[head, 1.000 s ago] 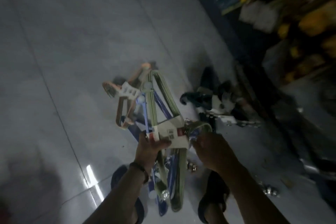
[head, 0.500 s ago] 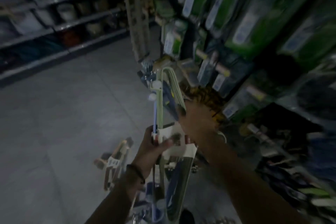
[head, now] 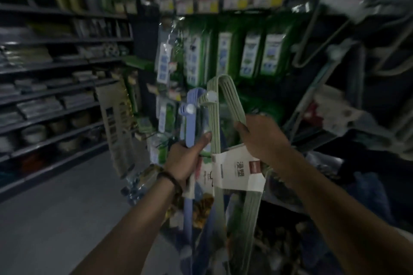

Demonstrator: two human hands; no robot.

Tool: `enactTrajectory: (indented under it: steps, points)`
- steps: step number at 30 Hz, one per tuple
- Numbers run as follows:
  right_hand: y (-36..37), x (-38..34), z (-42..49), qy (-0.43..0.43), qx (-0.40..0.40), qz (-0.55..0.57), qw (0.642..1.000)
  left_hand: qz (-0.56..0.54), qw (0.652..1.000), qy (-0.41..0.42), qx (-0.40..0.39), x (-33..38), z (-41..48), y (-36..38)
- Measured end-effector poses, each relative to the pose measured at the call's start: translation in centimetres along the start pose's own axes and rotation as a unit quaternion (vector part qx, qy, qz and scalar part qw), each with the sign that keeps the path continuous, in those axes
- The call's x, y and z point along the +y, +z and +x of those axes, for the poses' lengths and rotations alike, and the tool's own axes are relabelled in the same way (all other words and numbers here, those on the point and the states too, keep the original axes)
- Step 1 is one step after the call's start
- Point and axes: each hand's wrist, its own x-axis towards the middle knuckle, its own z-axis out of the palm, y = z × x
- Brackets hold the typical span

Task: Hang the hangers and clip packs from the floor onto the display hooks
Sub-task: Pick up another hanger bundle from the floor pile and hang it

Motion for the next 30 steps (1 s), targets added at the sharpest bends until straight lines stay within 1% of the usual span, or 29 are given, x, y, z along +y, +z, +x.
enactTrajectory:
  steps: [2, 4, 7, 9, 11, 14, 17, 20, 23, 25, 30]
  points:
    - [-1.9, 0.5, 0.1, 0.003, 0.016, -0.019, 1.000, 0.016, 0.996, 0.073, 0.040, 1.6, 0.6, 0.7]
    - [-4.8, 0.3, -0.9, 0.022, 0.048, -0.051, 0.997, 0.047, 0.985, 0.157, 0.047, 3.8, 0.5, 1.7]
    - [-9.4, -0.1, -2.3, 0.040, 0.083, -0.124, 0.988, 0.103, 0.964, 0.243, 0.027, 7.3, 1.0, 2.7]
    - [-12.1, 0.4, -3.0, 0.069, 0.116, -0.130, 0.982, 0.121, 0.954, 0.273, 0.014, 9.5, 1.6, 3.1]
    - [-14.2, 1.1, -3.4, 0.099, 0.139, -0.140, 0.975, 0.130, 0.934, 0.333, 0.011, 11.5, 1.8, 3.5]
    - [-17.0, 2.5, -3.8, 0.138, 0.144, -0.163, 0.966, 0.131, 0.901, 0.413, -0.021, 14.8, 1.7, 4.0]
    - [-19.3, 3.5, -4.1, 0.167, 0.137, -0.183, 0.959, 0.171, 0.871, 0.450, -0.094, 18.5, 2.4, 4.6]
    - [-21.3, 4.0, -3.5, 0.181, 0.138, -0.217, 0.949, 0.217, 0.842, 0.466, -0.165, 22.0, 2.9, 5.9]
    - [-23.5, 4.5, -1.9, 0.181, 0.141, -0.249, 0.941, 0.223, 0.819, 0.474, -0.233, 25.0, 2.9, 7.7]
    - [-25.1, 4.7, -0.1, 0.176, 0.142, -0.259, 0.939, 0.233, 0.810, 0.480, -0.243, 26.5, 3.0, 8.7]
    - [-29.5, 7.1, 8.2, 0.131, 0.162, -0.332, 0.920, 0.233, 0.806, 0.481, -0.254, 29.5, 4.7, 10.6]
